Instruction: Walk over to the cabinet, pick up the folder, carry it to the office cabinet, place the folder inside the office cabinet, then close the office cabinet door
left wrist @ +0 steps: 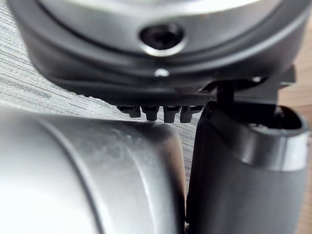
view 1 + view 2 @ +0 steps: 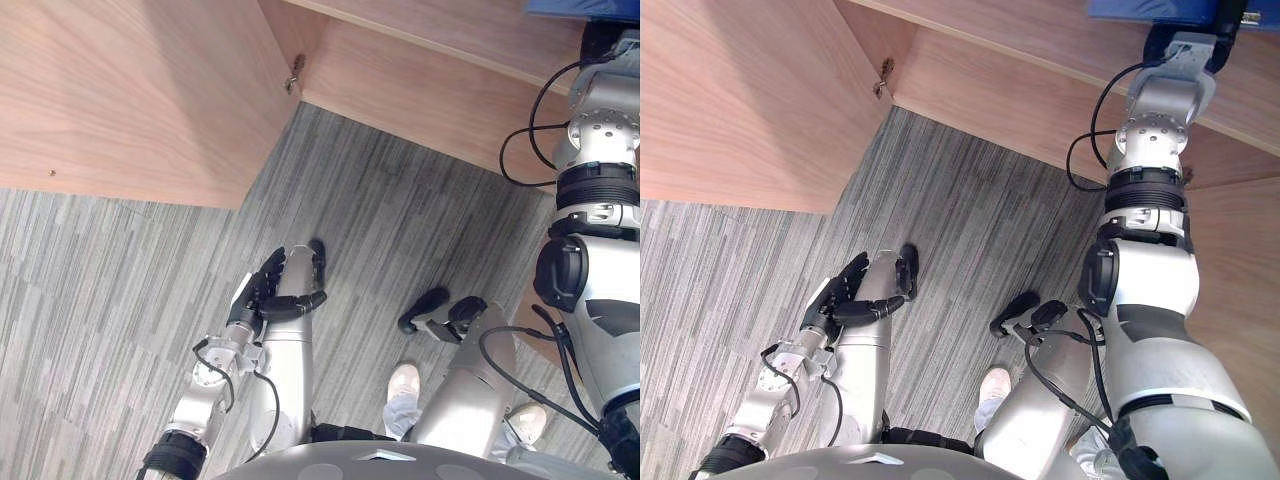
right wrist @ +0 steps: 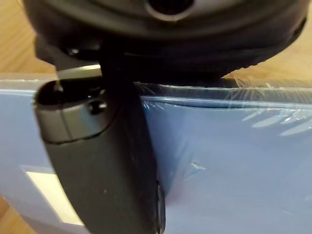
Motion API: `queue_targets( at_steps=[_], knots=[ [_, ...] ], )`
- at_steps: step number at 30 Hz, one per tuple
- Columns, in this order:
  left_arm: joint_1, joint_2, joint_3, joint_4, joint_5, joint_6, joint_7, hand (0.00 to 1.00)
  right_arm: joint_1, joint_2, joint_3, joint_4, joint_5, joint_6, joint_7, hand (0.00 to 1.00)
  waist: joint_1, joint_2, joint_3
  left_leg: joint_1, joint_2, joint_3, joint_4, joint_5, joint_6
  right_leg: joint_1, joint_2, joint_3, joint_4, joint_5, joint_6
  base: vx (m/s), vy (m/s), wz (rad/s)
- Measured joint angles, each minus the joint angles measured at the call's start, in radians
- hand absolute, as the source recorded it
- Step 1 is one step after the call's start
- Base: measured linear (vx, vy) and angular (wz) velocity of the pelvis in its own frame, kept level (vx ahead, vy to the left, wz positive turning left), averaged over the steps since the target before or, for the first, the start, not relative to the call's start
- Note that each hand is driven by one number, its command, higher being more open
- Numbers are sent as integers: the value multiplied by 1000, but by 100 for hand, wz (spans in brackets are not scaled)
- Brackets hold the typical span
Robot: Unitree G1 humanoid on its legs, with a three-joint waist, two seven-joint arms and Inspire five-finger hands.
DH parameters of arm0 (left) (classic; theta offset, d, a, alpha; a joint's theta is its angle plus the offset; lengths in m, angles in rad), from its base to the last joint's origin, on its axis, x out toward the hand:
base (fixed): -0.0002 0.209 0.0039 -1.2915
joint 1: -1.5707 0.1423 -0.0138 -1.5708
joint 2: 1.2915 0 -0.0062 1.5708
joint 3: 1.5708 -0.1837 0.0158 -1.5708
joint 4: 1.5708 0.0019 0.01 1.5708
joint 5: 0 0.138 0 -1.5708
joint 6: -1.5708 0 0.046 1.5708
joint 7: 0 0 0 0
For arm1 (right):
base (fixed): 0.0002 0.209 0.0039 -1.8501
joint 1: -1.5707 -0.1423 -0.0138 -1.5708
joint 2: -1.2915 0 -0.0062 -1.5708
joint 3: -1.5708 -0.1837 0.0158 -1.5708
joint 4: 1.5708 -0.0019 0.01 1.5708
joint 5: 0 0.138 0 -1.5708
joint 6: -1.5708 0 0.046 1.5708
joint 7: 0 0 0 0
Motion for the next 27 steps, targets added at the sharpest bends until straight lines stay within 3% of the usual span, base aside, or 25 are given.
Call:
queue_targets(
  at_steps=[11, 27],
  knots=[
    [21, 25, -10, -23, -6, -24, -41, 100, -45, -53, 121, 60, -32, 42, 0, 0, 7, -1, 4, -30, -23, -24, -50, 48, -18, -24, -16, -26, 4, -7, -12, -1, -30, 10],
    [44, 40, -32, -68, -6, -43, -33, 100, -64, -123, 142, 78, -29, 40, -34, 0, 3, 6, 21, -52, -39, -28, -46, 58, -27, -59, -32, -8, 39, -20, -15, -6, -6, 3]
  ],
)
